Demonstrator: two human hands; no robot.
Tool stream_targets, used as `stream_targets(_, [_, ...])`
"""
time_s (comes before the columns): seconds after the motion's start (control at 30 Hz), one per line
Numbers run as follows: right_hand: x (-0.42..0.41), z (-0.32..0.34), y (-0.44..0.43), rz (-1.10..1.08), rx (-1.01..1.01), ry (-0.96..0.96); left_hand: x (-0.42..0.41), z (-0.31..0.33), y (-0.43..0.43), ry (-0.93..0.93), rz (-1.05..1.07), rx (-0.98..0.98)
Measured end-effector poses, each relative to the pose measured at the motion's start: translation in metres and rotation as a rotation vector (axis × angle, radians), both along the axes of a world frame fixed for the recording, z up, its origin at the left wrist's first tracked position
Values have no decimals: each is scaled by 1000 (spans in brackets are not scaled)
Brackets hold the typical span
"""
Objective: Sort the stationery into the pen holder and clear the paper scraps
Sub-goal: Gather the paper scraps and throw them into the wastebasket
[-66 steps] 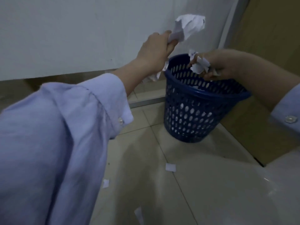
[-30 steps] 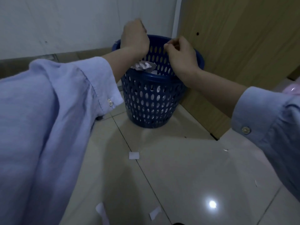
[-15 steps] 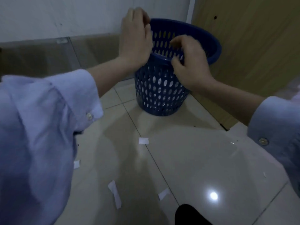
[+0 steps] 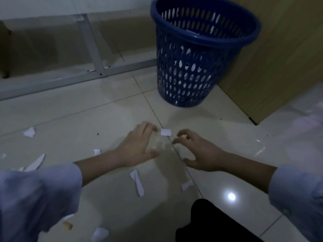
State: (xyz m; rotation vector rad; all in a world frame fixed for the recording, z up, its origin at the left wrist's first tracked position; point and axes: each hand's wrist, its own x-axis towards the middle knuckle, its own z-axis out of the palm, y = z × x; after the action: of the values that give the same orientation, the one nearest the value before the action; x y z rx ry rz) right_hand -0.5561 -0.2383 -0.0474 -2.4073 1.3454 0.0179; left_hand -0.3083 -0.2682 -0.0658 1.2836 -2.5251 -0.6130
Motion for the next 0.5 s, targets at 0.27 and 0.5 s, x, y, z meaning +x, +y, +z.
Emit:
stream_targets(0.27, [7,-39,25,123,253,203,22,-47,38,-454,-292,170])
stream_targets(0.5, [16,-42,17,95,362,239,10,-41,30,-471,-270,380])
